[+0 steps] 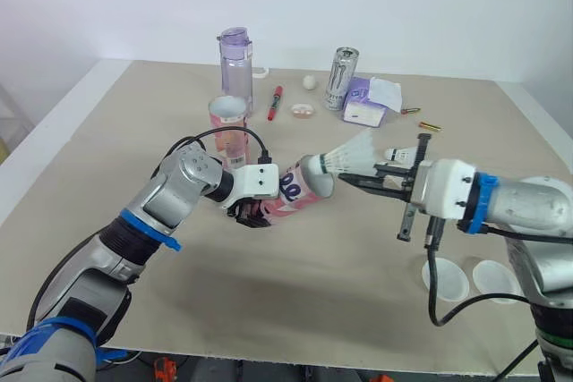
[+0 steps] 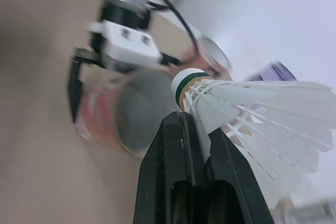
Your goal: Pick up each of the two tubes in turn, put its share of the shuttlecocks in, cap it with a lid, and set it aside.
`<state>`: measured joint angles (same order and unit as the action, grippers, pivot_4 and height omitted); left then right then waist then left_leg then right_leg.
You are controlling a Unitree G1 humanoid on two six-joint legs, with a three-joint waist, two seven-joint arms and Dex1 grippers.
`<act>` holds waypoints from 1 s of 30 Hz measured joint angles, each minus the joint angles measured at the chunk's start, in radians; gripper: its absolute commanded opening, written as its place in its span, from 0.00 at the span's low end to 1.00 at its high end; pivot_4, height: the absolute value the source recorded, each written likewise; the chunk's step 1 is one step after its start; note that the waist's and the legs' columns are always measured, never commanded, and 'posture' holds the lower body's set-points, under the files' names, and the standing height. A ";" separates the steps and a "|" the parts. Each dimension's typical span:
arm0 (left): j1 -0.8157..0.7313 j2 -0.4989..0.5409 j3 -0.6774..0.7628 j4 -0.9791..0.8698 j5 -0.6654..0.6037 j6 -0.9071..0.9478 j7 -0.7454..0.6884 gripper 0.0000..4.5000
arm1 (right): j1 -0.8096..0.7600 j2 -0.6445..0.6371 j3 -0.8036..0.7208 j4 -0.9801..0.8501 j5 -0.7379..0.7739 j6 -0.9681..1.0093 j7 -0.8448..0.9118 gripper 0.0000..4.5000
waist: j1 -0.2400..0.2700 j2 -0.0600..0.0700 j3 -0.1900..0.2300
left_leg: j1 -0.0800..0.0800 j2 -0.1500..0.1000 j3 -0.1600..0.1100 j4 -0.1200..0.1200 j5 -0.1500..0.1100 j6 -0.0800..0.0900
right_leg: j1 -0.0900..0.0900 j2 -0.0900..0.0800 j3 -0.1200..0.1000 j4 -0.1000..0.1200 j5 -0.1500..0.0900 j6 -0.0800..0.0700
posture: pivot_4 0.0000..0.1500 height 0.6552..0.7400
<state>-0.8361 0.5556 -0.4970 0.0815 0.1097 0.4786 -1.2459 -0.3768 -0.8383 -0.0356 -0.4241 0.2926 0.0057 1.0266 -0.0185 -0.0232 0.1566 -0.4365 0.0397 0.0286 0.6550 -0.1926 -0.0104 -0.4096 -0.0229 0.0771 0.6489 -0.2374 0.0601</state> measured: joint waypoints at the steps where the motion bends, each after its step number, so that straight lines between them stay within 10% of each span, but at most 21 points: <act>1: 0.000 0.000 0.000 0.000 0.000 0.000 0.000 0.74 | 0.000 0.000 0.006 0.007 -0.007 -0.008 0.004 0.01 | 0.001 0.000 0.000 | 0.000 -0.001 0.000 0.000 0.000 0.000 | 0.000 0.000 0.000 0.000 0.000 0.000 | 1.00 1.00; 5: 0.000 0.000 0.000 -0.002 0.000 0.005 -0.001 0.74 | -0.017 -0.001 0.054 0.057 -0.056 -0.064 0.036 0.12 | 0.001 0.000 0.000 | 0.000 -0.001 0.000 0.000 0.000 0.000 | 0.000 -0.001 0.000 0.000 0.000 0.000 | 1.00 1.00; 16: 0.000 -0.002 0.000 -0.007 0.000 0.010 0.002 0.74 | -0.020 0.028 0.021 0.081 -0.013 -0.024 0.013 0.95 | 0.002 0.000 0.000 | 0.000 -0.001 -0.001 0.000 0.000 0.000 | 0.000 -0.001 0.000 0.000 0.000 0.000 | 1.00 1.00; 30: 0.000 -0.010 -0.003 -0.010 0.001 0.011 0.001 0.74 | 0.244 0.114 -0.422 0.314 0.153 0.356 -0.359 0.99 | 0.002 0.001 -0.001 | 0.000 -0.005 -0.002 0.000 0.000 0.000 | 0.002 -0.002 0.003 0.001 -0.001 0.001 | 1.00 1.00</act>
<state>-0.8359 0.5458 -0.5003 0.0719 0.1109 0.4892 -1.2451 -0.1327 -0.7247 -0.4573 -0.1100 0.4456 0.3620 0.6675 -0.0162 -0.0217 0.1561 -0.4365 0.0347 0.0268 0.6547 -0.1926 -0.0099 -0.4078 -0.0247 0.0797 0.6495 -0.2381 0.0607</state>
